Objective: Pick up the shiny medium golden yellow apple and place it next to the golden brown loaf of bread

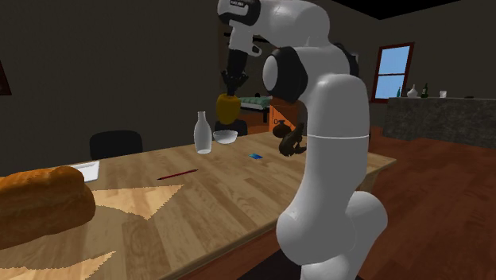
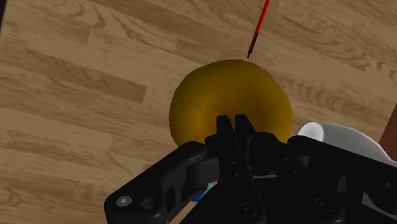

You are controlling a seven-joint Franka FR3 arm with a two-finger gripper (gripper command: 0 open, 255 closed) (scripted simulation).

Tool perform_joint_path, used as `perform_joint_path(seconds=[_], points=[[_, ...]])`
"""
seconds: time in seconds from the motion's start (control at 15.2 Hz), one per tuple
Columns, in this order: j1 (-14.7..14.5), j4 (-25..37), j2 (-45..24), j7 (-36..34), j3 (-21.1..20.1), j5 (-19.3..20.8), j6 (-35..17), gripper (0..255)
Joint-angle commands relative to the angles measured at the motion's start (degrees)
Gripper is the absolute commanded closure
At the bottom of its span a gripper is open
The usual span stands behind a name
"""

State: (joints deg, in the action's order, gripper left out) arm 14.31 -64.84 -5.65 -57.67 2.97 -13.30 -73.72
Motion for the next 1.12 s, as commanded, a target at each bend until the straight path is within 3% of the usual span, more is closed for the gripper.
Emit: perform_joint_path(seconds=[0.0, 0.46, 1.06], points=[[-1.53, -5.14, 3.81, -2.10, -1.08, 0.54, -1.84, 255], [-5.85, -16.44, 12.92, -10.50, -5.97, 1.13, -5.89, 255], [-10.54, -23.72, 19.52, -22.20, -13.41, 0.48, -9.07, 255]])
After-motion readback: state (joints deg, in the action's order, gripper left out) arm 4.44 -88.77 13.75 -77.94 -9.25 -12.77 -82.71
